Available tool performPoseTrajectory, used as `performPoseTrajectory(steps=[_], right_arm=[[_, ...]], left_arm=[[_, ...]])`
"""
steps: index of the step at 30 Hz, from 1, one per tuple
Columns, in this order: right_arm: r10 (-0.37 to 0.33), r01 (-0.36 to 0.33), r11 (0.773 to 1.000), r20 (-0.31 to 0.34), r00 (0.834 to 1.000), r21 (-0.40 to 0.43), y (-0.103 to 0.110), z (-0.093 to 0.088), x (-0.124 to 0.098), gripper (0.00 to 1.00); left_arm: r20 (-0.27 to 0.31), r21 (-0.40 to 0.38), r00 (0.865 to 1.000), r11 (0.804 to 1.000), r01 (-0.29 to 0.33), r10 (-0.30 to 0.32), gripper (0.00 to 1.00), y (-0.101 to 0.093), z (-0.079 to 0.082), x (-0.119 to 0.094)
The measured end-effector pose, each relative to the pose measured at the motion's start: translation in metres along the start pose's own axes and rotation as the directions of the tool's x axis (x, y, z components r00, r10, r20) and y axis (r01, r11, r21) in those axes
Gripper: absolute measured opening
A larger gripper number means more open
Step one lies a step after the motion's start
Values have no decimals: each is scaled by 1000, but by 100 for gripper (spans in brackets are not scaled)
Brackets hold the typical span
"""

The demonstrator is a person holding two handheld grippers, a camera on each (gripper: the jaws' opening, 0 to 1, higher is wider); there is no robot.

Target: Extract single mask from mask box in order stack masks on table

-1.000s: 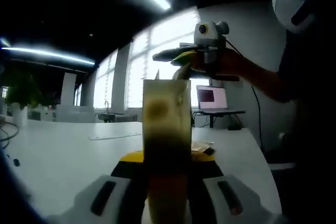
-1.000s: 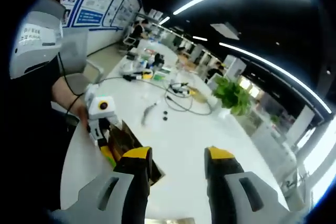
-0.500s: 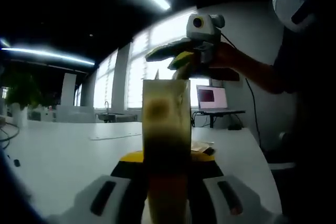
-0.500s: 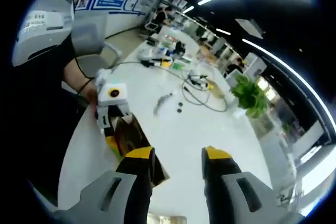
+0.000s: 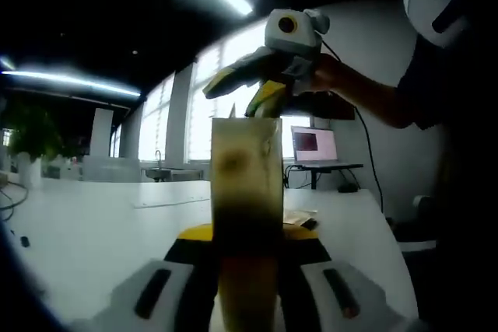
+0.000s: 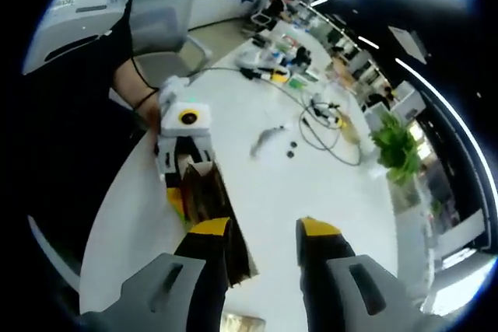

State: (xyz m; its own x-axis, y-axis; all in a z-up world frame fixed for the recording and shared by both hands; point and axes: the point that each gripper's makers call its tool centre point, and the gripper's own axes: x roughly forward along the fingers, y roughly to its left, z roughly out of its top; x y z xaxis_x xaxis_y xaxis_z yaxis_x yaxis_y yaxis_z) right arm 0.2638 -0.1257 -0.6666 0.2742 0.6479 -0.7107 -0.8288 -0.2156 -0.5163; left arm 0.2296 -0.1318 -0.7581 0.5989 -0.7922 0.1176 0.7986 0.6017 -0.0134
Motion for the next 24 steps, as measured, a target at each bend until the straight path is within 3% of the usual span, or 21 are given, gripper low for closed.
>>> performPoseTrajectory(steps=[14, 20, 24], right_arm=[[125, -132, 985, -64, 990, -109, 9, -4, 12, 23], [227, -247, 949, -119, 967, -194, 20, -4, 17, 16], [261, -288, 934, -148, 954, -213, 24, -4, 19, 13]], left_arm=[[-2, 5, 1000, 1000, 2, -2, 31, 0, 0, 0], [-2, 5, 1000, 1000, 0, 0, 31, 1, 0, 0], [-3, 5, 1000, 1000, -1, 1, 31, 1, 0, 0]])
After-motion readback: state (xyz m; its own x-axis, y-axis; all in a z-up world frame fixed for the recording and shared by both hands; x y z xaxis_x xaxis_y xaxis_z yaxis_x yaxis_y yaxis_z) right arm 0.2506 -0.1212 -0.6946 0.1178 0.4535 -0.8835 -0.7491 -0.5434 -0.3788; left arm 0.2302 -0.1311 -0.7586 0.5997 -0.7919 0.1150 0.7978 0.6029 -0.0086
